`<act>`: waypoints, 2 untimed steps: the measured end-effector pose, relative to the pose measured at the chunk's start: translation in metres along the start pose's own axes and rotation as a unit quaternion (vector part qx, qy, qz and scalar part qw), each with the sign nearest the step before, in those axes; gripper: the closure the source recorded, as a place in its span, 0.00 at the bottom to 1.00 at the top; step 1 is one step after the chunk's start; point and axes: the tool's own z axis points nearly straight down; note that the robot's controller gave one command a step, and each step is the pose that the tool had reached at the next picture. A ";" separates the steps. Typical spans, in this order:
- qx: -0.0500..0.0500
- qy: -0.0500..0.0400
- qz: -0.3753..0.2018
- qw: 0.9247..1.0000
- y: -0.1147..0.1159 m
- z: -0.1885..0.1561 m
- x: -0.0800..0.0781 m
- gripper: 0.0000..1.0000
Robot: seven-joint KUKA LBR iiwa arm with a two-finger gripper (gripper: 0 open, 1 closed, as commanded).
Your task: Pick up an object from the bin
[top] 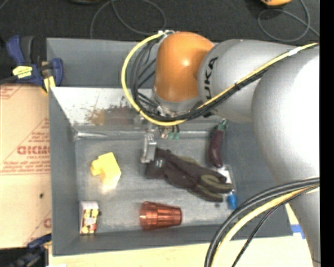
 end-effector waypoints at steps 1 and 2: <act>0.000 -0.004 0.001 1.000 0.000 -0.005 -0.001 0.00; -0.001 -0.003 -0.047 0.999 -0.018 -0.008 0.013 0.00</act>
Offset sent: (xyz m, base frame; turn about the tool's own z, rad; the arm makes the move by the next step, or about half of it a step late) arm -0.0427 -0.0686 0.0136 -0.2741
